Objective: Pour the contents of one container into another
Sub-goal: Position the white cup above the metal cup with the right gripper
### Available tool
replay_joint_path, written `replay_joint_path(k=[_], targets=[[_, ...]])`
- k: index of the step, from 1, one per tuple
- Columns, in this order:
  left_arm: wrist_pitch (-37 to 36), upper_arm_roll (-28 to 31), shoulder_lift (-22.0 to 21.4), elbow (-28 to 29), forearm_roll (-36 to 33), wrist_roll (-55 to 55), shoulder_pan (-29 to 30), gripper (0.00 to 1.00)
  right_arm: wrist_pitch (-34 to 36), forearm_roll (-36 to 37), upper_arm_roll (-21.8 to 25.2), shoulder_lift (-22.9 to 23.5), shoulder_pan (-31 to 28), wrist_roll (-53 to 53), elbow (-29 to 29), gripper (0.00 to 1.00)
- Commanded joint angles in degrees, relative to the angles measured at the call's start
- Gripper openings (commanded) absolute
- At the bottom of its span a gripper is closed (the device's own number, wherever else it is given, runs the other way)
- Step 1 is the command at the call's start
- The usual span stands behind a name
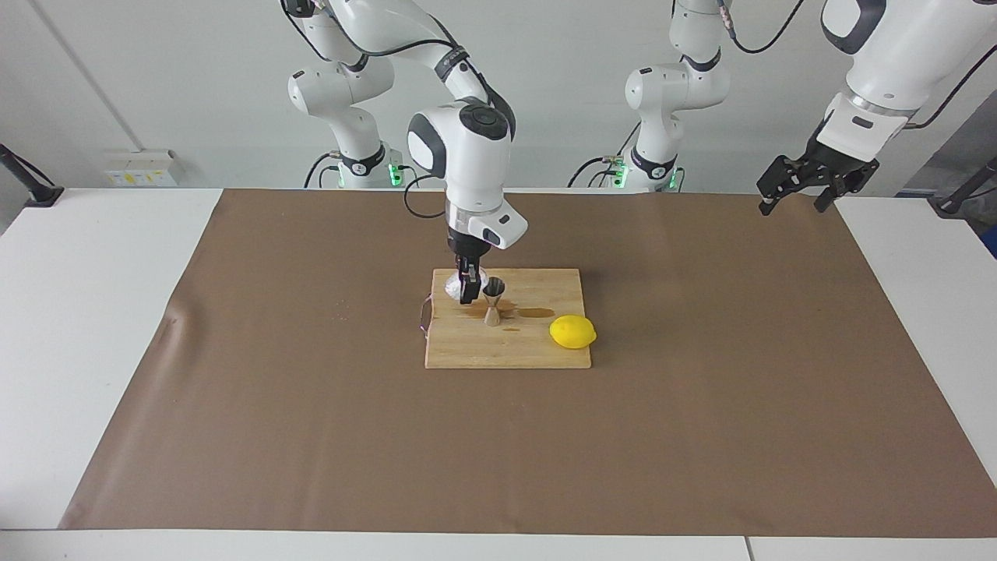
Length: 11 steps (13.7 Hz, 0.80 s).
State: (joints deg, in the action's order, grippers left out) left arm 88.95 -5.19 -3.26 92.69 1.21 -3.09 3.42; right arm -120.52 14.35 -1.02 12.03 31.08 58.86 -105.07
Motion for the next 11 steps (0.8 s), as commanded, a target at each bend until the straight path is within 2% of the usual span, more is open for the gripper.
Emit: replay_joint_path(k=[1,11], targets=[[-0.8,0.0,0.4,-0.8,-0.4,0.3,0.1,1.00,0.5,3.1,-0.2,0.7,0.5,-2.8,1.2,0.00],[-1.0,0.0,0.4,-0.7,-0.4,0.2,-0.5,1.00,2.0,12.2,-0.2,0.6,3.9,-9.7,0.9,0.00]])
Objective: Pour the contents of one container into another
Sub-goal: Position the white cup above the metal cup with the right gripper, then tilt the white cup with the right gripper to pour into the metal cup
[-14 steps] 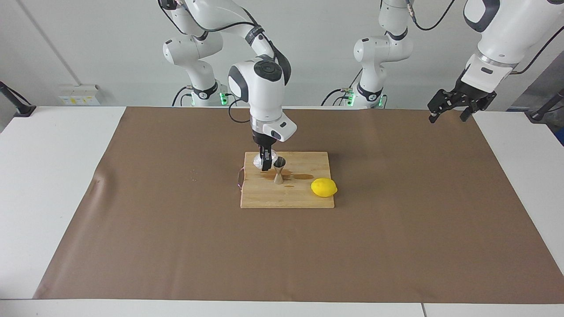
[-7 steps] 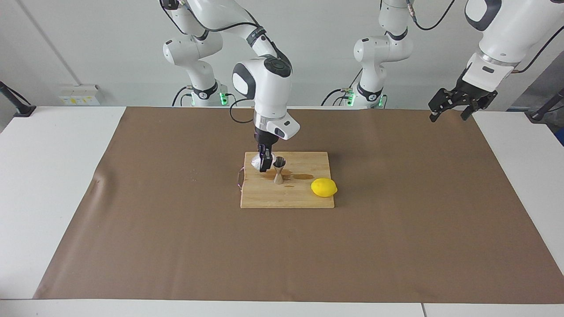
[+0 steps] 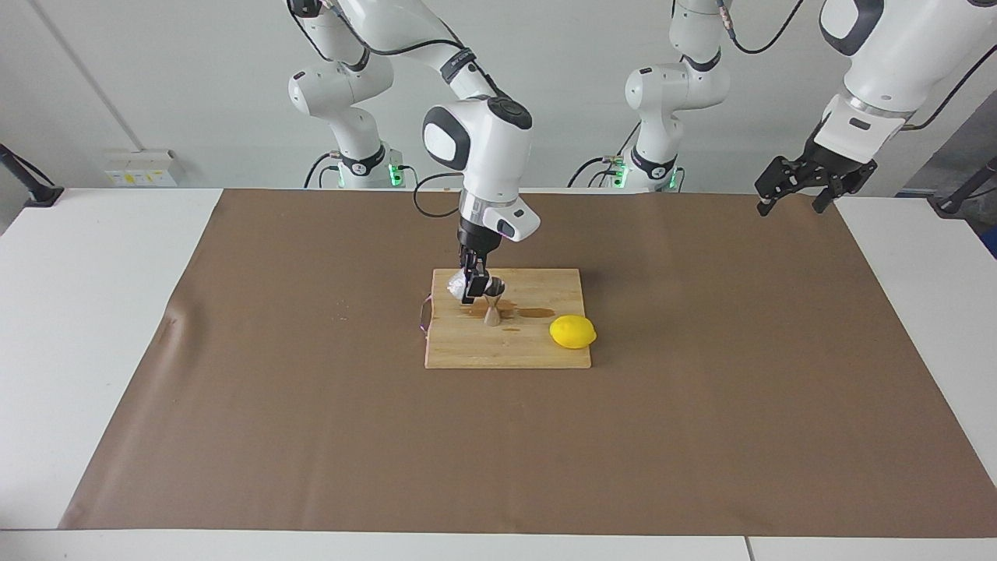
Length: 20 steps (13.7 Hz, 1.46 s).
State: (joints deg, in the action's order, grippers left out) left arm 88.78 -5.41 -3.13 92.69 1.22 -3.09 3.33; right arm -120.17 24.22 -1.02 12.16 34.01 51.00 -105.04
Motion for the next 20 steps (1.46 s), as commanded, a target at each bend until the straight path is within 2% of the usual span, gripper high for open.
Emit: replay_joint_path(k=[1,20], targets=[[-0.8,0.2,0.3,-0.7,-0.4,0.2,-0.4,1.00,1.9,2.8,-0.2,0.5,1.2,-2.0,0.9,0.00],[-0.4,0.2,0.6,-0.7,-0.3,0.1,-0.3,1.00,2.5,18.4,-0.2,-0.3,4.7,-2.5,-3.3,0.00]])
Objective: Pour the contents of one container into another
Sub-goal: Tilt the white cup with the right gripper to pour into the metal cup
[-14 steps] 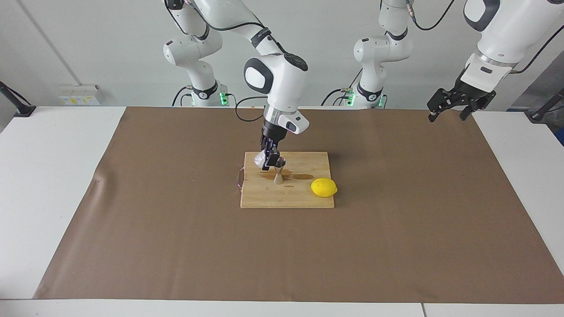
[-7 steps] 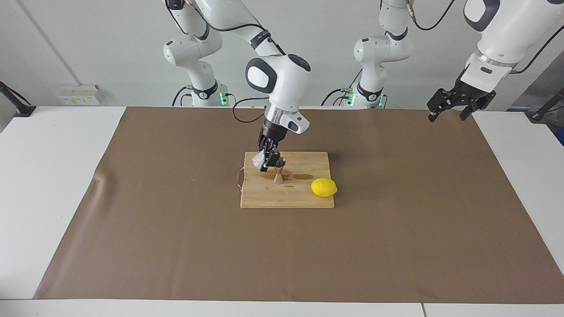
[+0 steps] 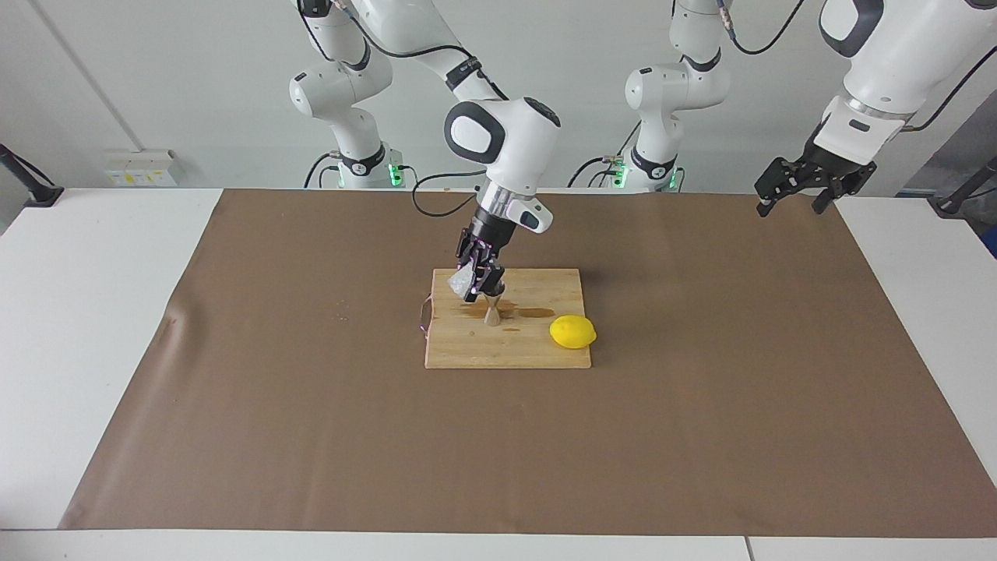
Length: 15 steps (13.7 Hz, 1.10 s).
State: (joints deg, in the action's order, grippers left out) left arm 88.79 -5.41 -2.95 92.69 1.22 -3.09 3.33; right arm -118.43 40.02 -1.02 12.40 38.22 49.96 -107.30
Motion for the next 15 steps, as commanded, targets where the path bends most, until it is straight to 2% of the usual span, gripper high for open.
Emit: replay_joint_path(k=[1,8,15], targets=[[-0.2,0.1,0.3,-0.7,-0.1,0.1,-0.3,1.00,0.7,3.5,-0.2,-0.6,0.6,-1.5,-1.4,0.00],[0.8,0.2,0.7,-0.6,1.2,-0.4,-0.4,1.00,2.5,9.3,-0.2,-1.7,2.4,-1.5,-2.5,0.00],[1.9,0.1,0.8,-0.8,1.5,0.2,0.3,1.00,2.2,9.7,-0.2,-1.9,2.6,-2.4,-3.4,0.00]])
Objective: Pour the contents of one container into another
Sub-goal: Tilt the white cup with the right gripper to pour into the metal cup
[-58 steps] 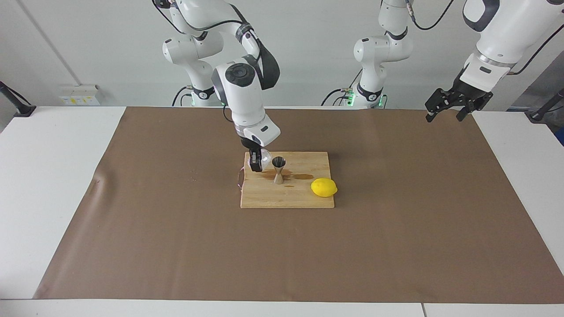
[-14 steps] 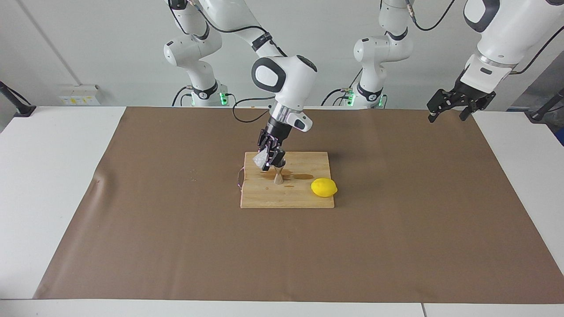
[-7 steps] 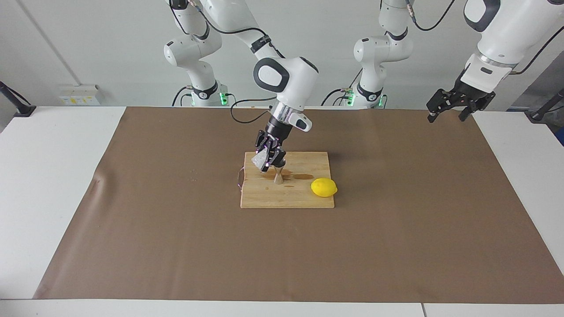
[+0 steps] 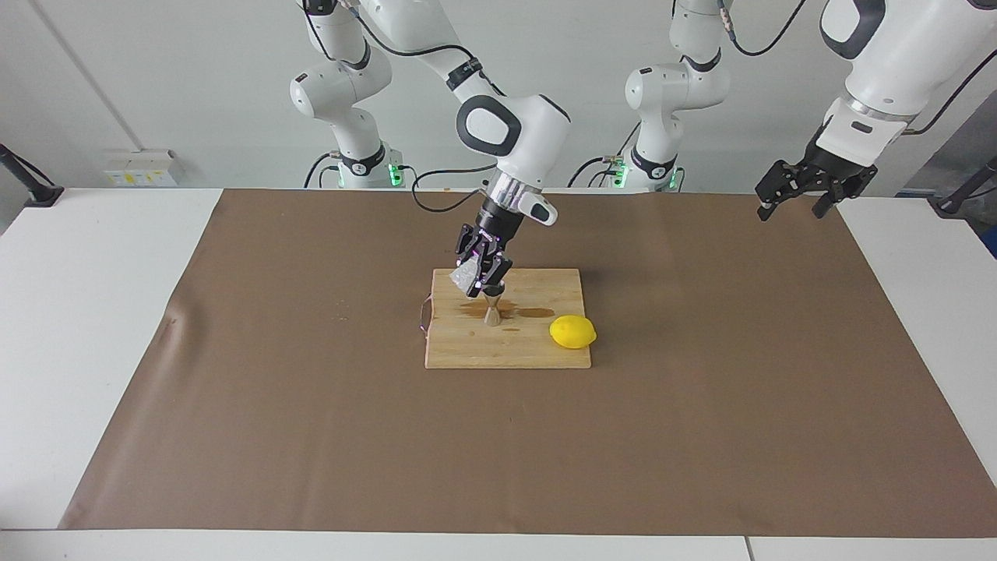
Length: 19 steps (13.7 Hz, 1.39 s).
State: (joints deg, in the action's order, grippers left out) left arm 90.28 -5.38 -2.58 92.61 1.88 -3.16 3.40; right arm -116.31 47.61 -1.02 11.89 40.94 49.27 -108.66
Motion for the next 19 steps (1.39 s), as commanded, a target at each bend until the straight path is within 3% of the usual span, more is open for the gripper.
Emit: replay_joint_path(k=[1,5,19], targets=[[0.2,0.1,0.5,-0.4,1.6,0.5,0.2,1.00,0.0,2.2,-0.2,-1.4,-0.1,-1.9,-1.9,0.00],[-0.1,0.2,0.4,-0.5,1.6,0.8,-0.1,1.00,0.6,1.2,-0.5,-1.4,-0.4,-2.9,-1.1,0.00],[-4.6,0.1,1.7,-6.1,-1.2,1.9,-0.3,1.00,-0.4,-18.1,-0.5,-3.3,-5.1,-1.4,1.7,0.00]])
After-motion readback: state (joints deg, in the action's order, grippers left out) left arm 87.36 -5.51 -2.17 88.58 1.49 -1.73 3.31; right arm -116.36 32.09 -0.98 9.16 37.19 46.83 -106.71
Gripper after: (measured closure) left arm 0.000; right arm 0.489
